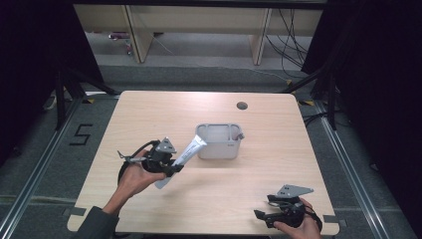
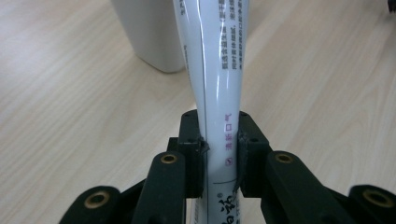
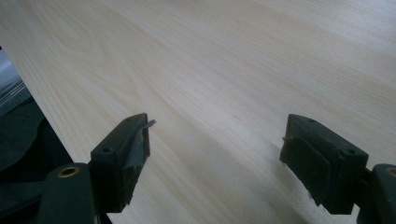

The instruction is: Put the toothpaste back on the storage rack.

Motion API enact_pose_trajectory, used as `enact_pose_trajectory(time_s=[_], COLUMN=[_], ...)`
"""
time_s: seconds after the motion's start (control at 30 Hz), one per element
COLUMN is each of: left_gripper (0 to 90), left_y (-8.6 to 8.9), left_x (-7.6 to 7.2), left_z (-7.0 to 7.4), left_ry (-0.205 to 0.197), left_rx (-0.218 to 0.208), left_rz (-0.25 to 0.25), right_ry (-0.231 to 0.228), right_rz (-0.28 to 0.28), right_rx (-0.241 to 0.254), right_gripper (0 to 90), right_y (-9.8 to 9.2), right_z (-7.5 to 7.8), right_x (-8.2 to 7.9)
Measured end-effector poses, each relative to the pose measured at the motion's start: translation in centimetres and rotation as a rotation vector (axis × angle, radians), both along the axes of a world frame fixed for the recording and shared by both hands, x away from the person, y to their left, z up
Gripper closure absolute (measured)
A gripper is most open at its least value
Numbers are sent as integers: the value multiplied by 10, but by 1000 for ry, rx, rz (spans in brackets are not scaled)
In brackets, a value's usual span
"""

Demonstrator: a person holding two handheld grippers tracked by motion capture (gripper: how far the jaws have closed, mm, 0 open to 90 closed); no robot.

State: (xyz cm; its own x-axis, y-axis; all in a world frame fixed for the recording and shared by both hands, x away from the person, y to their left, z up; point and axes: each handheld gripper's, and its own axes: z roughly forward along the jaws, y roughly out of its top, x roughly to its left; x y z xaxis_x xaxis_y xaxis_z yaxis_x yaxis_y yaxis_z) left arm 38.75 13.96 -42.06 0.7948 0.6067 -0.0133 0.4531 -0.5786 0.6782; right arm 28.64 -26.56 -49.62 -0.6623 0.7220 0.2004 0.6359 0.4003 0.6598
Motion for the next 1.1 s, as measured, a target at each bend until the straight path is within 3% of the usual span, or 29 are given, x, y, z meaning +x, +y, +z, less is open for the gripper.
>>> enact_pose_trajectory(time_s=[0.23, 0.33, 0.47, 0.63, 0.67, 0.8, 0.87, 1.1], left_gripper=[754, 754, 754, 754, 754, 754, 754, 754], left_y=[12, 13, 13, 13, 11, 4, 3, -13], left_x=[7, 9, 12, 18, 19, 25, 26, 38], left_z=[6, 8, 10, 15, 16, 22, 24, 41], left_ry=[-36, -28, -58, -69, -78, -99, -102, -137], left_rx=[-96, -127, -156, -228, -260, -309, -308, -361], left_rz=[73, 76, 101, 121, 142, 157, 156, 179], right_ry=[-5, -9, -4, -2, -2, -3, -14, -11], right_rz=[11, 7, 11, 7, 7, 9, 8, 15], right_rx=[-3, -5, -3, -2, -2, -2, 1, -2], right_gripper=[236, 236, 236, 236, 236, 236, 236, 236], right_y=[0, 0, 0, -1, -1, -1, -1, -2], right_z=[0, -1, 0, -1, -1, -1, -1, -1], right_x=[1, 1, 1, 1, 1, 1, 1, 2])
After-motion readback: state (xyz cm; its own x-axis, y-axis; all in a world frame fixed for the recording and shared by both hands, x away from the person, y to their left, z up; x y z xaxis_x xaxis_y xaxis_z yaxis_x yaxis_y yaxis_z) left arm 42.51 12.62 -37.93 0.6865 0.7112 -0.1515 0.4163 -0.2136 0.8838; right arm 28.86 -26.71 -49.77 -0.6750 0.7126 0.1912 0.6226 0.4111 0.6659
